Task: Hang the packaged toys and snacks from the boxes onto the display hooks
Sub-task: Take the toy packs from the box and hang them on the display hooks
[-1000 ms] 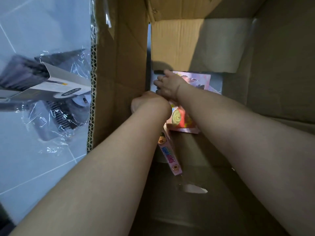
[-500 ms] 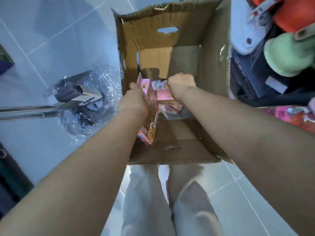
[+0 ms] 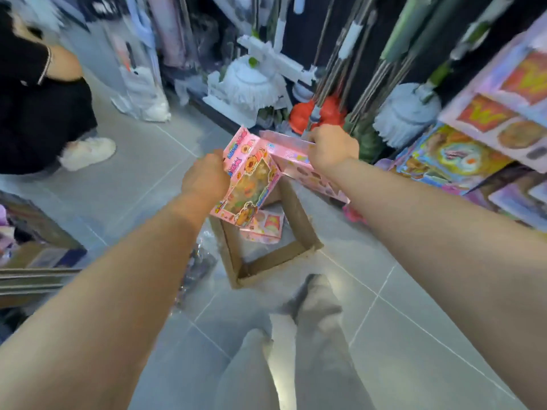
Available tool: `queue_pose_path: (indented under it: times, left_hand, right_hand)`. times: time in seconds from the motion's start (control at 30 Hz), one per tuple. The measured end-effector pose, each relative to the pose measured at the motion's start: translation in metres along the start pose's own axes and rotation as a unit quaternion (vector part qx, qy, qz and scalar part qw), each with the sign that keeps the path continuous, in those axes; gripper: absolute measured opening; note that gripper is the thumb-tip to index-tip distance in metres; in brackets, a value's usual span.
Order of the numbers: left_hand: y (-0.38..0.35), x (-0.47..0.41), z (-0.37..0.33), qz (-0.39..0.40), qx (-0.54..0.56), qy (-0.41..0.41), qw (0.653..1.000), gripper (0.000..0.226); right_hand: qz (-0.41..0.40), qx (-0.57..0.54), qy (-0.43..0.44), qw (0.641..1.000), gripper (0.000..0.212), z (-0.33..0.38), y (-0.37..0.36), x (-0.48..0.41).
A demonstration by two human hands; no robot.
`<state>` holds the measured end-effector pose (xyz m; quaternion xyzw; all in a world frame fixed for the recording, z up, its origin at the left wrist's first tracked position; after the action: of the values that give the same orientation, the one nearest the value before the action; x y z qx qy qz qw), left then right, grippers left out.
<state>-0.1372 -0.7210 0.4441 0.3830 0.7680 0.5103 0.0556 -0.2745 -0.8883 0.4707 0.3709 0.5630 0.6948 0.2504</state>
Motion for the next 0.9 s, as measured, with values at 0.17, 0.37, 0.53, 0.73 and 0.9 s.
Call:
queue_pose_path:
  times: [0.17,0.37,0.53,0.73,0.9]
  left_hand:
    - [0.056,0.055,-0.12,0.013,-0.069,-0.157,0.985,0.025]
    - [0.085,0.132,-0.271,0.051,-0.127,-0.266,0.954,0.028]
    - [0.102,0.183,-0.372,-0.012,-0.163,-0.33,0.93,0.027]
    - [0.15,0.218,-0.463,-0.158,-0.032,-0.398,0.903,0.018]
    - [0.191,0.24,-0.522,-0.224,0.09,-0.453,0.858,0.022]
  right_hand:
    - [-0.057,0.027,-0.079,0.995,0.031,-0.046,0.1,0.103]
    - [-0.072,0.036,-0.156,0.984,0.029,-0.121,0.194,0.188]
    - [-0.123,0.022,-0.211,0.97,0.019,-0.201,0.262,0.249]
    - [-0.205,0.066,-0.261,0.941,0.016,-0.27,0.345,0.293]
    - [-0.263,0.108,-0.277,0.918,0.005,-0.293,0.41,0.308]
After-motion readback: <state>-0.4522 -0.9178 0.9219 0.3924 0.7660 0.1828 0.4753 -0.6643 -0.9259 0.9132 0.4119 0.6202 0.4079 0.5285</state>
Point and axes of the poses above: each hand's wrist, its own x-axis away from the middle knuckle, its own y-axis out of the back of the hand, z = x × y, the point moved 7 cm from there along -x, towards the middle knuckle, and after that the axes turned 6 degrees about x, right-handed, at the moved point
